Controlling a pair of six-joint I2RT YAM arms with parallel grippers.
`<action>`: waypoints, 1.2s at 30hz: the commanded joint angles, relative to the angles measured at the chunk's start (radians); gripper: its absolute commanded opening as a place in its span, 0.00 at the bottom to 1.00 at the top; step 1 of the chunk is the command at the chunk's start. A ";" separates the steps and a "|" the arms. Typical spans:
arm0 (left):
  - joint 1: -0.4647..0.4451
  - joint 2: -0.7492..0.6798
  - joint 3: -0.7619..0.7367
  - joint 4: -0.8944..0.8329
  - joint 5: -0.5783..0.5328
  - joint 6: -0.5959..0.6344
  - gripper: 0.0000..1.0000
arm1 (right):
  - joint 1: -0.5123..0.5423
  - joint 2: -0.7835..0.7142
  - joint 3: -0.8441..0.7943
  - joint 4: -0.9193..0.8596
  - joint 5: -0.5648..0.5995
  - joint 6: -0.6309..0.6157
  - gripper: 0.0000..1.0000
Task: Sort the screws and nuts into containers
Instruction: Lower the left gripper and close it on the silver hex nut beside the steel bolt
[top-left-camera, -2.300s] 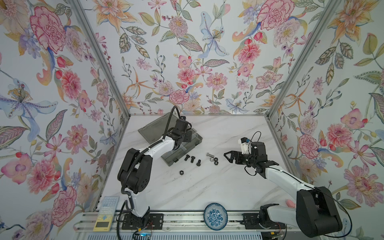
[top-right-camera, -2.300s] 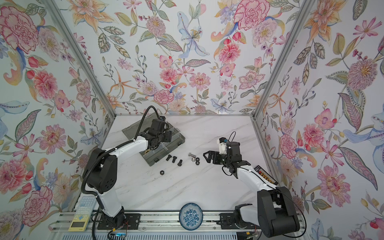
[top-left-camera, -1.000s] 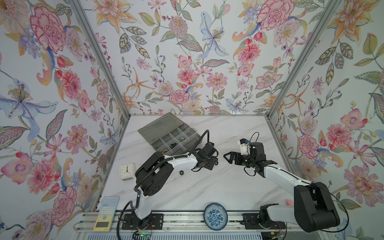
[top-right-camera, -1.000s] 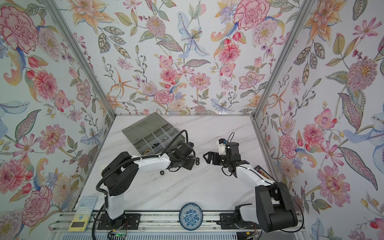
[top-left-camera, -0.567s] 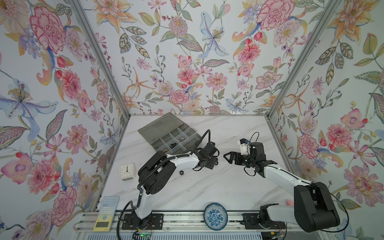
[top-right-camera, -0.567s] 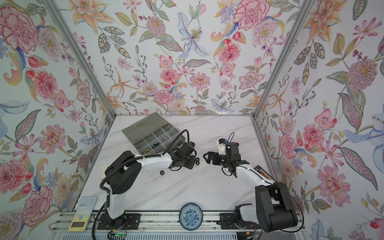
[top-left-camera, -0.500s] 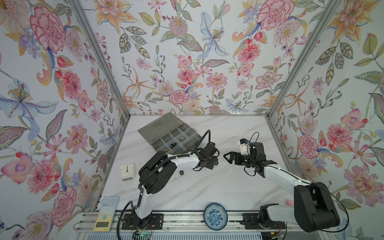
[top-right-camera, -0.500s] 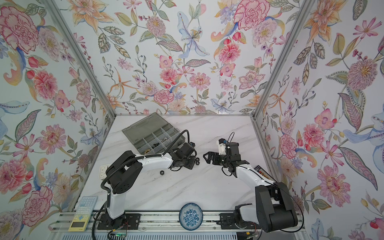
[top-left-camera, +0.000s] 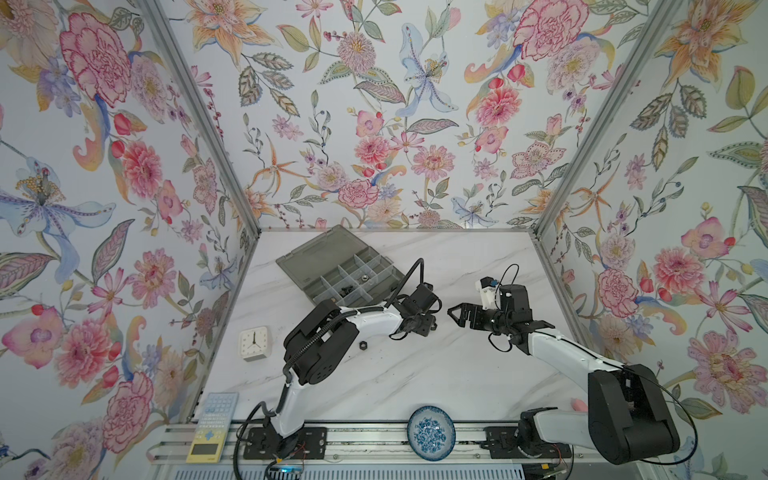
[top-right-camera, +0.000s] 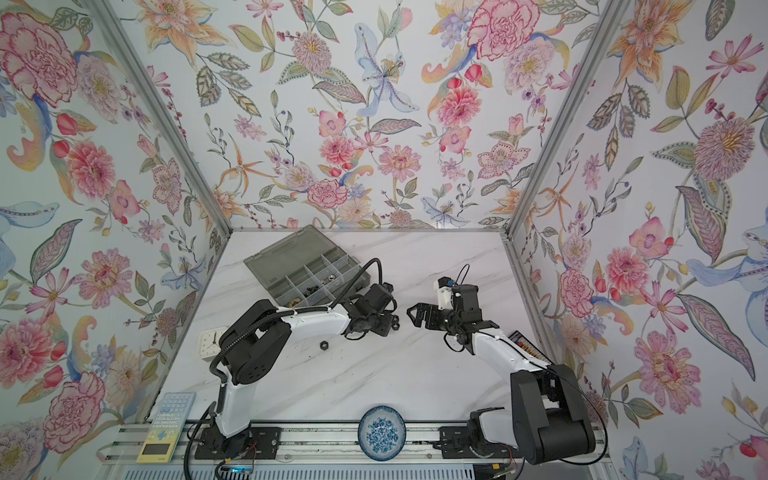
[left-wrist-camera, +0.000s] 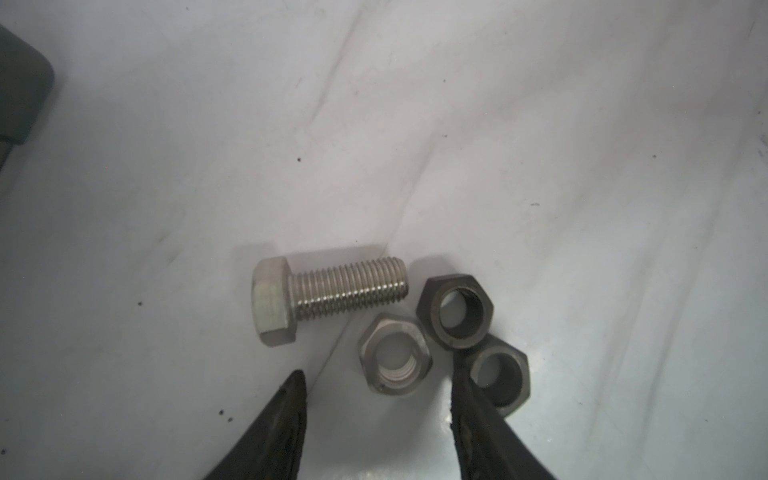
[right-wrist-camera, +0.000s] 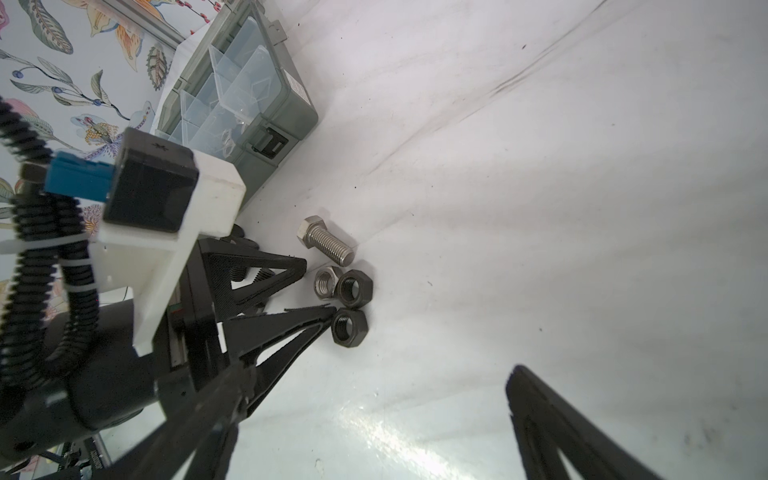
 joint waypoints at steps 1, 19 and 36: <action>-0.004 0.032 0.041 -0.024 -0.007 -0.002 0.57 | -0.007 -0.005 -0.007 0.000 0.001 -0.016 0.99; -0.006 0.061 0.071 -0.073 -0.045 -0.005 0.50 | -0.009 0.000 -0.012 0.011 -0.007 -0.011 0.99; -0.020 0.066 0.081 -0.087 -0.042 -0.005 0.41 | -0.009 0.001 -0.013 0.013 -0.007 -0.007 0.99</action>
